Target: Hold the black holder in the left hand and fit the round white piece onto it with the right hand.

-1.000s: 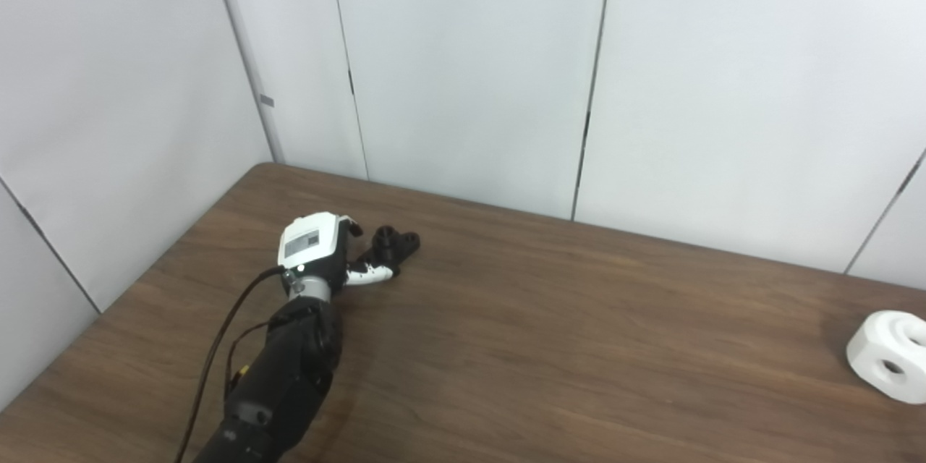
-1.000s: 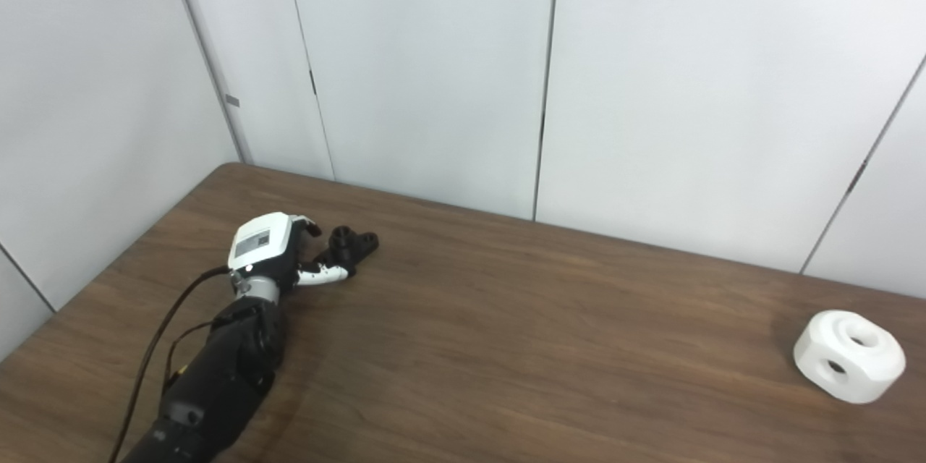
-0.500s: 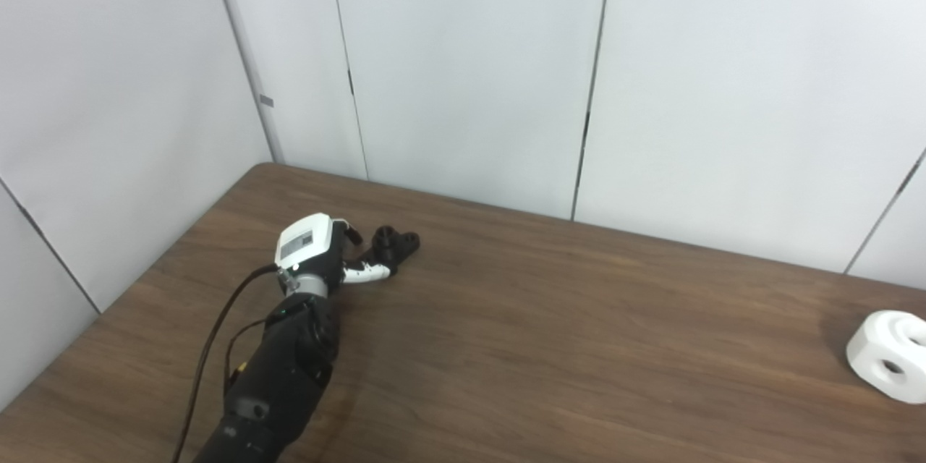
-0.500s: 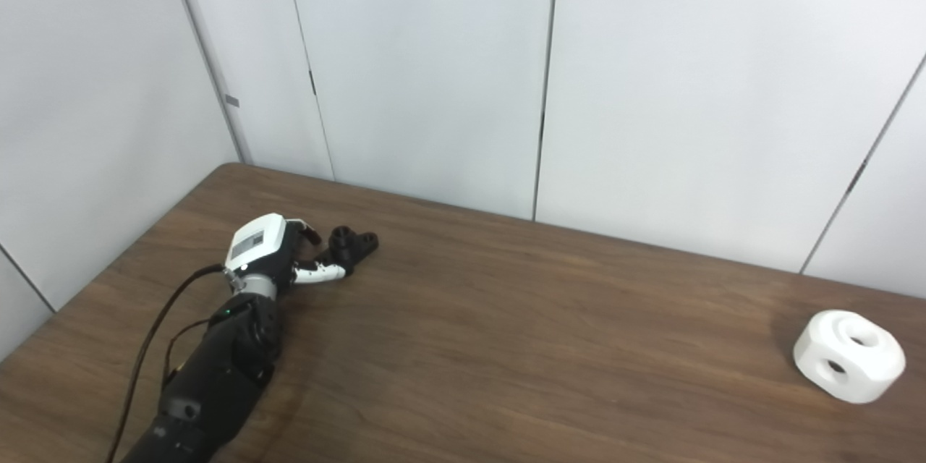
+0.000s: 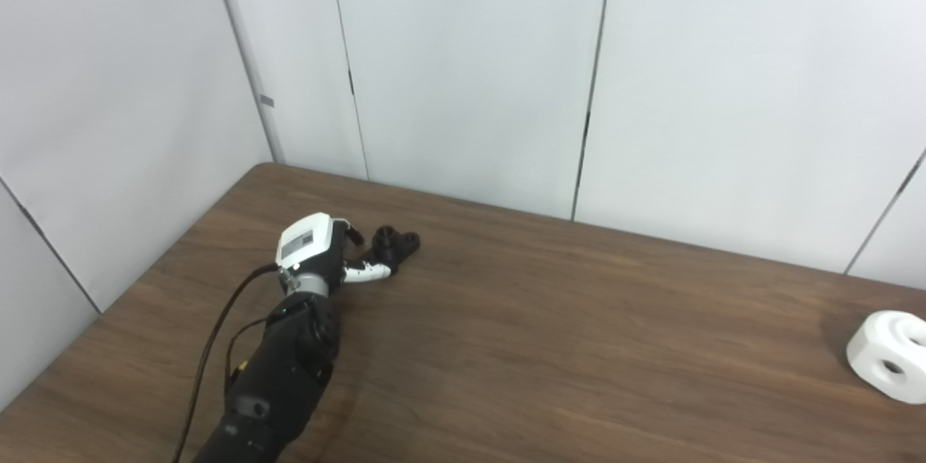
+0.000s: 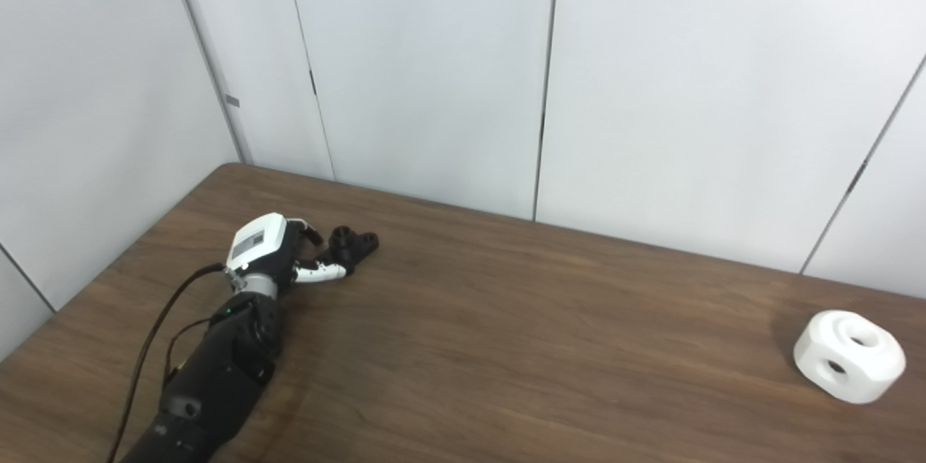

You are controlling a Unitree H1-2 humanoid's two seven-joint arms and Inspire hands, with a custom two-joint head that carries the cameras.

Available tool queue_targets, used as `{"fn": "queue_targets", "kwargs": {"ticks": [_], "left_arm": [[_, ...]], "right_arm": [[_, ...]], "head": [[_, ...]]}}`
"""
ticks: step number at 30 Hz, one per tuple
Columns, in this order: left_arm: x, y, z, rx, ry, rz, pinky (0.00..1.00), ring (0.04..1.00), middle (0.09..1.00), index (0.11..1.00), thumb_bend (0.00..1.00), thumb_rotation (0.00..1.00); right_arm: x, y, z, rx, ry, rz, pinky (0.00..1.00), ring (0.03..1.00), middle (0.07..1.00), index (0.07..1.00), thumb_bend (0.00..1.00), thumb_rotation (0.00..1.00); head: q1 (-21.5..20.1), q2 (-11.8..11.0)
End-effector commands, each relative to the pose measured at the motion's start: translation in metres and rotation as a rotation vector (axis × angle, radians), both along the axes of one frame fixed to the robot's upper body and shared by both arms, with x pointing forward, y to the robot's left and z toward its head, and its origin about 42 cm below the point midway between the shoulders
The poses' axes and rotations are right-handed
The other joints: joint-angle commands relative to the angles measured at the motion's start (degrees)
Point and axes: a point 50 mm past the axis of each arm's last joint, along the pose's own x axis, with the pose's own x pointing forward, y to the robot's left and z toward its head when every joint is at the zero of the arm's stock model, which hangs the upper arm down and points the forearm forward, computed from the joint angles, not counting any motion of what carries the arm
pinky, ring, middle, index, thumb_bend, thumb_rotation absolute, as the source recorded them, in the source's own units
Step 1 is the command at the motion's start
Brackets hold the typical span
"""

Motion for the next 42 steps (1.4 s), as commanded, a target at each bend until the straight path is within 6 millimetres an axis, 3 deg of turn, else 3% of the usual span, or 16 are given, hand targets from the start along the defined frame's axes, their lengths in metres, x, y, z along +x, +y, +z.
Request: {"fn": "queue_targets", "kwargs": {"ticks": [1,10,30,31,33,42], "left_arm": [[0.010,0.000,0.018,0.026,-0.057,0.001,1.00,0.911,0.839,0.629,0.80,0.33],[0.008,0.000,0.014,-0.034,-0.064,-0.016,1.00,0.906,0.825,0.582,0.79,0.25],[0.006,0.000,0.010,-0.044,-0.047,-0.021,1.00,0.909,0.821,0.554,0.79,0.21],[0.006,0.001,0.010,-0.048,-0.047,-0.024,1.00,0.910,0.821,0.523,0.66,0.14],[0.006,0.001,0.008,-0.053,-0.044,-0.026,1.00,0.916,0.820,0.494,0.55,0.09],[0.005,0.001,0.007,-0.083,-0.044,-0.034,1.00,0.913,0.803,0.482,0.52,0.05]], "right_arm": [[-0.012,0.005,-0.011,0.024,0.054,-0.010,0.91,0.949,0.946,0.973,0.46,1.00],[-0.013,0.005,-0.010,0.021,0.059,-0.011,0.90,0.948,0.943,0.971,0.47,1.00],[-0.014,0.007,-0.009,0.024,0.060,-0.011,0.89,0.944,0.940,0.968,0.48,1.00],[-0.014,0.007,-0.009,0.024,0.059,-0.011,0.89,0.944,0.939,0.968,0.48,1.00],[-0.014,0.007,-0.009,0.026,0.060,-0.012,0.89,0.941,0.938,0.966,0.49,1.00],[-0.014,0.008,-0.008,0.025,0.064,-0.016,0.89,0.935,0.935,0.962,0.51,1.00]], "head": [[0.09,0.08],[0.04,0.54],[-0.37,1.02],[-0.37,1.02],[-0.41,1.10],[-0.60,1.16]]}}
